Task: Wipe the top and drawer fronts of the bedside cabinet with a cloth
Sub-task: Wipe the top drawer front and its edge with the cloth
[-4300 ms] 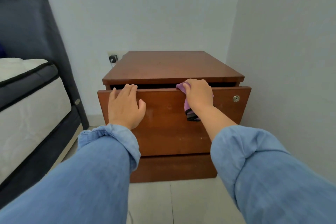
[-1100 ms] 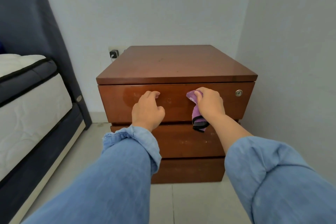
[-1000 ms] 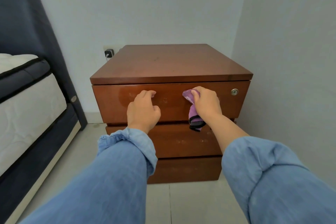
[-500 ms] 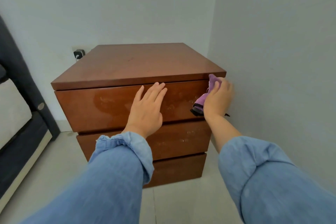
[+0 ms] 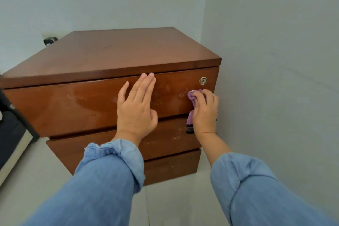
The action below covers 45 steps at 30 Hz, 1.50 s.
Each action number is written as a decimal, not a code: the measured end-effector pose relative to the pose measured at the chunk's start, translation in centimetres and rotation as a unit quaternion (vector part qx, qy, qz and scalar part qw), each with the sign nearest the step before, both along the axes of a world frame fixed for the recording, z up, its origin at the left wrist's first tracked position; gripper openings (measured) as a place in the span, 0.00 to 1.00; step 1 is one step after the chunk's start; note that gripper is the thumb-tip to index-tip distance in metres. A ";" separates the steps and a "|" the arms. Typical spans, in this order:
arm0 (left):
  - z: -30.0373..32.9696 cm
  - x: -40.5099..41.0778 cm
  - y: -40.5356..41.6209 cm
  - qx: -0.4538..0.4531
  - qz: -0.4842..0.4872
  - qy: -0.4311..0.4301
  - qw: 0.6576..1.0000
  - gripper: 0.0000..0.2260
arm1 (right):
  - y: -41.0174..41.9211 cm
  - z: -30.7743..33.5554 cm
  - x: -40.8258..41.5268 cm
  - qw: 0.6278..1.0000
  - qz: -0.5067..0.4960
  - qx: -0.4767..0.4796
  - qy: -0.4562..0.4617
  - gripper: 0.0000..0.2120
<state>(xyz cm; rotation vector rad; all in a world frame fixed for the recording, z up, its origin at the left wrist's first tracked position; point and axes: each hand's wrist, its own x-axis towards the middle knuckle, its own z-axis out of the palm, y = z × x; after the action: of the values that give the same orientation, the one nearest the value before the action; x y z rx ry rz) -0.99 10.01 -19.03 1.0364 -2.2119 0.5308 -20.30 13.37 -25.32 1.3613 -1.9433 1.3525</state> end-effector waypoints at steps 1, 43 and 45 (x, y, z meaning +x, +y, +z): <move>0.0 -0.1 0.1 0.000 0.003 0.006 1.000 0.34 | 0.1 -0.7 0.0 1.000 -0.002 0.010 0.001 0.12; 1.5 3.6 1.8 0.039 0.068 -0.068 0.995 0.34 | 0.2 8.9 6.3 0.971 0.198 -0.104 0.081 0.14; 1.1 4.5 1.5 0.043 0.072 -0.068 0.994 0.35 | -0.7 8.0 6.8 0.977 0.179 -0.091 0.073 0.10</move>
<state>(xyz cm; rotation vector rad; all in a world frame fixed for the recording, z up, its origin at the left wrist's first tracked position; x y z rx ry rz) 3.55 11.51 -17.89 1.2462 -2.3069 0.5896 -13.50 12.67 -17.27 1.7215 -1.4865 1.4968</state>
